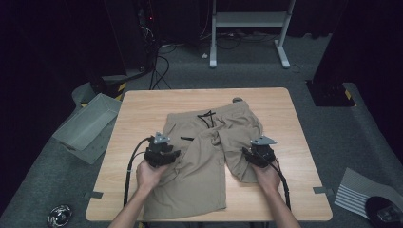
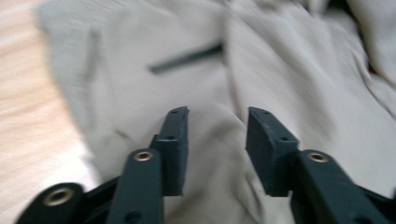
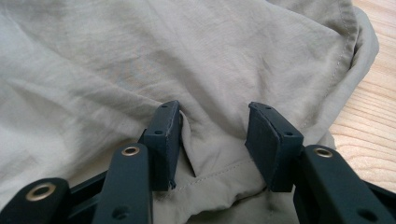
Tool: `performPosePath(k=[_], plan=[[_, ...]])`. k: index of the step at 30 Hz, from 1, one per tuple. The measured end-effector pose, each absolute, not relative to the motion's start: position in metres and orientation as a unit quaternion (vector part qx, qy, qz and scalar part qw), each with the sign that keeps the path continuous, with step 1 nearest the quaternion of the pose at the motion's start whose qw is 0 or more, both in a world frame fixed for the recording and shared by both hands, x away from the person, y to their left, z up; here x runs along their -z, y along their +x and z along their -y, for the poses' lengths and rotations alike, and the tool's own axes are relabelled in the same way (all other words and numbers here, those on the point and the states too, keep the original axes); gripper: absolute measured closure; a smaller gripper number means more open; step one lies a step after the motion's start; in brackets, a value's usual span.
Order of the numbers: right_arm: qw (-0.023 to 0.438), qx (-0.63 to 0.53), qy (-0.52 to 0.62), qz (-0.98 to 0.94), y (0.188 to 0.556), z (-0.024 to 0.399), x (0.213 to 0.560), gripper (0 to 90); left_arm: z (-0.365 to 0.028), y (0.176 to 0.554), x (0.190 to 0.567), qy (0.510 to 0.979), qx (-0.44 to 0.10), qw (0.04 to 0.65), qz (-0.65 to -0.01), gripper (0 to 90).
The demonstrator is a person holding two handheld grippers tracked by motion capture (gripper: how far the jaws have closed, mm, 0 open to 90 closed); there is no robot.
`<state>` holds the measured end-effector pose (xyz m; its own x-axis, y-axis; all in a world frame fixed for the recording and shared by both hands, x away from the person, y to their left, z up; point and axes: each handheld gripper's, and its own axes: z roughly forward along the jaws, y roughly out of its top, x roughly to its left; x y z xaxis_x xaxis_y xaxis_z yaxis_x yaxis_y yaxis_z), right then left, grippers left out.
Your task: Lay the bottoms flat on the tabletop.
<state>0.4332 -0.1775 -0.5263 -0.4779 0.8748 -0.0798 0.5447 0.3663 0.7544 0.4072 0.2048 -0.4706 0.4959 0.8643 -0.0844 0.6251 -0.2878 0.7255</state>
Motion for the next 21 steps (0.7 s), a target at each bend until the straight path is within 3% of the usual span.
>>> performPosePath(k=[6, 10, 17, 21], plan=[[0.244, -0.339, 0.449, -0.79, 0.433, 0.177, 0.526, 54.1, -0.219, 0.44, 0.477, 0.749, -0.181, 0.352, -0.531, 50.0], [0.245, -0.338, 0.448, -0.79, 0.433, 0.177, 0.526, 54.1, -0.222, 0.454, 0.491, 0.752, -0.169, 0.327, -0.547, 49.5], [0.248, -0.337, 0.446, -0.791, 0.433, 0.177, 0.526, 54.2, -0.206, 0.435, 0.512, 0.794, -0.161, 0.298, -0.504, 63.1], [0.248, -0.337, 0.444, -0.792, 0.433, 0.176, 0.526, 54.2, -0.201, 0.431, 0.513, 0.796, -0.18, 0.291, -0.499, 64.0]])
